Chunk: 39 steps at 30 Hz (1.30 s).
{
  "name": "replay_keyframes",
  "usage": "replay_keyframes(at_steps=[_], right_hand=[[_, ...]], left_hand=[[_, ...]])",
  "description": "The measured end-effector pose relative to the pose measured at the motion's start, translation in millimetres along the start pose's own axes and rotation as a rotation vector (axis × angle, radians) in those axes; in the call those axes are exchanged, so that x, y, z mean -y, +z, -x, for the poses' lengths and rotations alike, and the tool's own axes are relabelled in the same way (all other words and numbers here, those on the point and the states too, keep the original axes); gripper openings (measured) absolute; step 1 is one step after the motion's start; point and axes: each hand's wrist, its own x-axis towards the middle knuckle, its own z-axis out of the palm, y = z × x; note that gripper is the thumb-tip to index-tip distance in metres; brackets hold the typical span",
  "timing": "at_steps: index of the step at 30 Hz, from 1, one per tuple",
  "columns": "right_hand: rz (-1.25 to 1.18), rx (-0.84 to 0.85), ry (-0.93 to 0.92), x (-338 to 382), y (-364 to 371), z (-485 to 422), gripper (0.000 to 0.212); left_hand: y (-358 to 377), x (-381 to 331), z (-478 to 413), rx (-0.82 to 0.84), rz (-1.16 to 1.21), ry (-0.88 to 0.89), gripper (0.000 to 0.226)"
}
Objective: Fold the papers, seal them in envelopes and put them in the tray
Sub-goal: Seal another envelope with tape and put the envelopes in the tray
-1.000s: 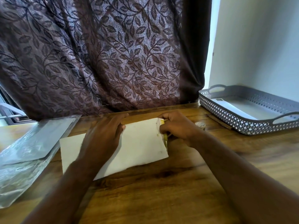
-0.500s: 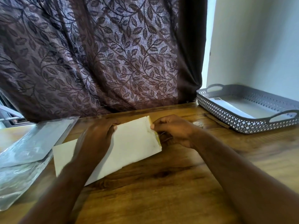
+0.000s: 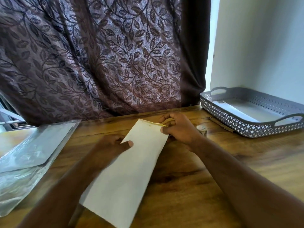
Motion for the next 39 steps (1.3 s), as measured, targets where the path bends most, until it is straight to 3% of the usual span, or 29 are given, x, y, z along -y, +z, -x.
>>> replay_keyframes(at_steps=[3, 5, 12, 17, 25, 30, 33, 37, 39], right_hand=[[0.016, 0.029, -0.081, -1, -5, 1, 0.015], [-0.001, 0.089, -0.1, -5, -5, 1, 0.007], [-0.019, 0.197, -0.124, -3, 8, 1, 0.007], [-0.185, 0.178, -0.006, -2, 14, 1, 0.008], [0.025, 0.294, 0.013, -4, 17, 3, 0.018], [0.042, 0.295, -0.014, 0, 16, 4, 0.016], [0.103, 0.328, -0.067, 5, 20, 6, 0.01], [0.256, 0.33, -0.161, 6, 28, 9, 0.009], [0.28, 0.314, -0.175, 6, 30, 8, 0.009]], left_hand=[[3, -2, 1, 0.247, 0.267, -0.123, 0.02], [7, 0, -1, 0.298, 0.426, -0.153, 0.025], [12, 6, -11, 0.16, 0.48, -0.066, 0.027], [19, 15, -15, 0.091, 0.473, -0.018, 0.033], [24, 21, -21, 0.016, 0.37, 0.056, 0.036], [24, 17, -19, 0.063, 0.458, 0.035, 0.054], [25, 12, -18, 0.015, 0.384, 0.035, 0.064], [27, 14, -21, -0.073, 0.275, 0.025, 0.019], [23, 17, -21, -0.045, 0.306, 0.006, 0.01]])
